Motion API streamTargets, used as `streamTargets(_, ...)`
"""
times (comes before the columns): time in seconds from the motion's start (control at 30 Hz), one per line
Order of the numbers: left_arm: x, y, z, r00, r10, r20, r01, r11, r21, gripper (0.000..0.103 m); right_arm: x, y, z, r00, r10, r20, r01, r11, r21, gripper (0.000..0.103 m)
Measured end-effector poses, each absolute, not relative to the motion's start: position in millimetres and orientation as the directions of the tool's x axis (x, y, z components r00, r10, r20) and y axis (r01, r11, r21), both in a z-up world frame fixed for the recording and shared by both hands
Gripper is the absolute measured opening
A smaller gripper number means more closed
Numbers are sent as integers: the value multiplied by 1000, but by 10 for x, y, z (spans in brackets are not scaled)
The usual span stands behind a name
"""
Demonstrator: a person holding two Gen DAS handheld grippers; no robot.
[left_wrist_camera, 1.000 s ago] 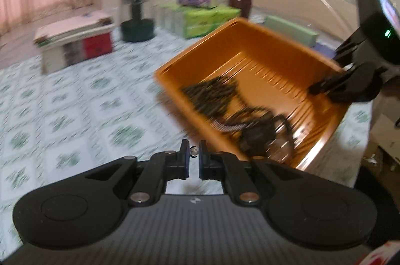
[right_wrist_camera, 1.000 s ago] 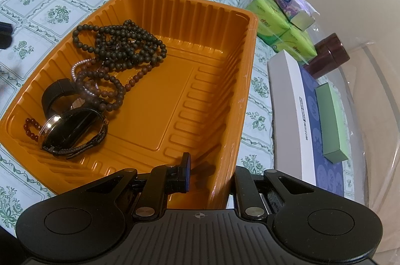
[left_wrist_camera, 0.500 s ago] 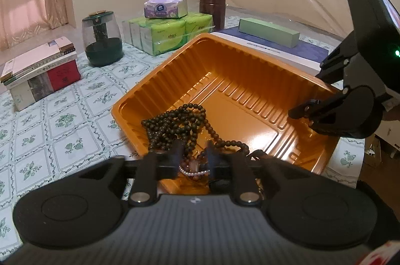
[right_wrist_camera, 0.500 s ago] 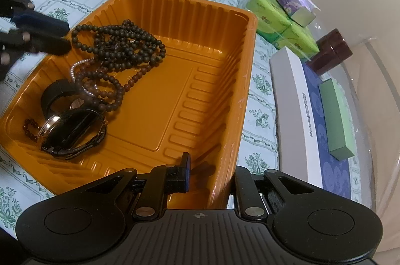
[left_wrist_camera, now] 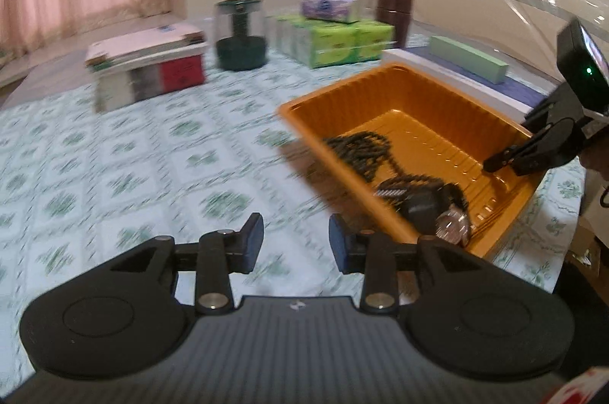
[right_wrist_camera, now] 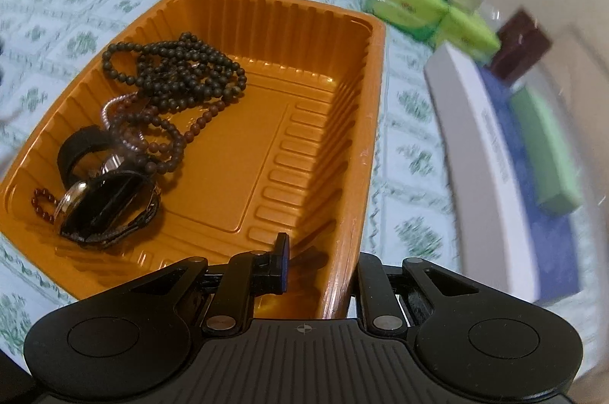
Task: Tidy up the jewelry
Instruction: 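Drop the small bead into the tray by opening the left gripper, then set the orange tray on the table and open the right gripper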
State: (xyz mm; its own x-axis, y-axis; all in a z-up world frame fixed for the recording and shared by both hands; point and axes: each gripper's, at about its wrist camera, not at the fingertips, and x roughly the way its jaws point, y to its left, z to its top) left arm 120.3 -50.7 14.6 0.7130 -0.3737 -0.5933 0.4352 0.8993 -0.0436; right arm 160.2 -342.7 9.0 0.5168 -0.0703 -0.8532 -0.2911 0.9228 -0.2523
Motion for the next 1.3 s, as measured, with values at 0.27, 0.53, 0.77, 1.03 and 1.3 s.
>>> streamTargets(0.27, 990, -164, 128, 729, -305, -613, 319, 944, -91, 38, 1557, -3859, -69, 577, 114, -809, -166, 986, 21, 24)
streamTargets(0.53, 757, -101, 155, 733, -281, -619, 271, 956, -112, 57, 1329, -4108, 326, 694, 146, -705, -39, 985, 166, 63)
streamTargets(0.77, 542, -41, 186, 721, -264, -640, 178, 964, -197, 91, 864, -3755, 724, 756, 97, -648, 11, 987, 161, 74)
streamTargets(1.03, 308, -112, 286, 736, -220, -641, 135, 974, -180, 102, 487, -3099, 622, 675, 117, -728, -54, 993, 110, 77)
streamTargets(1.3, 122, -265, 233, 686, -239, -688, 130, 970, -207, 102, 264, -2744, 477, 611, 149, -777, -116, 988, 98, 77)
